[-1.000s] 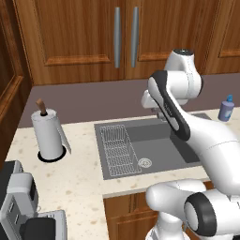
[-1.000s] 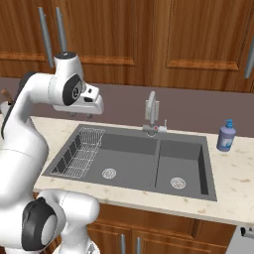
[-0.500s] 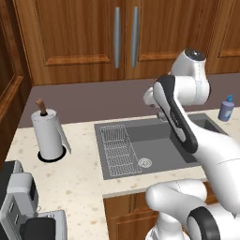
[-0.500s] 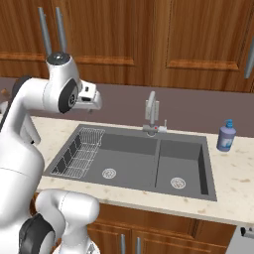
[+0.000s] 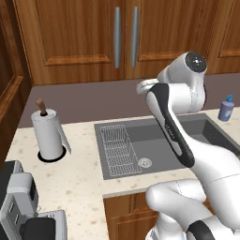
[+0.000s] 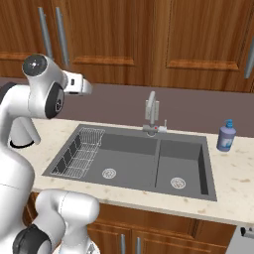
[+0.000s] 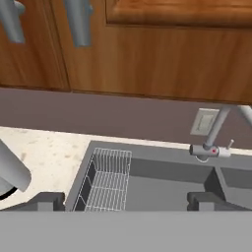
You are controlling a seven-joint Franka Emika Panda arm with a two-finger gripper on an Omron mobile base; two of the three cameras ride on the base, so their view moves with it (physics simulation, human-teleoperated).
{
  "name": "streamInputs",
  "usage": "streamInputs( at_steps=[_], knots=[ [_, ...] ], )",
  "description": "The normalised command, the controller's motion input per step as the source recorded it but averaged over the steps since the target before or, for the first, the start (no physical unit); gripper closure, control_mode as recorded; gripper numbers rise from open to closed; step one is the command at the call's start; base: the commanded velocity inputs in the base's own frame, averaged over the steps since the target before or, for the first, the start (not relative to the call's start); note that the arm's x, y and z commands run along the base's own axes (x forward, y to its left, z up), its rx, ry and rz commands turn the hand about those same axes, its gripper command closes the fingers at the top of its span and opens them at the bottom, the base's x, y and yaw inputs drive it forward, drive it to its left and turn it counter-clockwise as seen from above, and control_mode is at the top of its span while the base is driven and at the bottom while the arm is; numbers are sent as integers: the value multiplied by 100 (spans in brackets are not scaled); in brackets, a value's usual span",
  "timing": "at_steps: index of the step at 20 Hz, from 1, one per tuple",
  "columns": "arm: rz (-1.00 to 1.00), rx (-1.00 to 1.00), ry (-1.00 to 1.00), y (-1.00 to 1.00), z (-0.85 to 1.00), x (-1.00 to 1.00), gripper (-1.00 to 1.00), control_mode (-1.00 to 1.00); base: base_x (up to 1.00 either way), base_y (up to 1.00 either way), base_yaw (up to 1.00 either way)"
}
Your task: Open the cabinet. Pick the spray and place it next to the sink. Then close the cabinet.
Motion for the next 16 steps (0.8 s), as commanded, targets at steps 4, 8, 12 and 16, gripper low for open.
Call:
streamInputs(
  at_steps=[4,8,12,16],
  knots=[
    [-7,0,-14,13,68,19,-100,-100,0,0,0],
    [-13,0,-9,0,55,16,-100,-100,0,0,0],
    [-7,0,-8,5,37,28,-100,-100,0,0,0],
    [-4,0,-10,36,12,40,-100,-100,0,0,0]
  ],
)
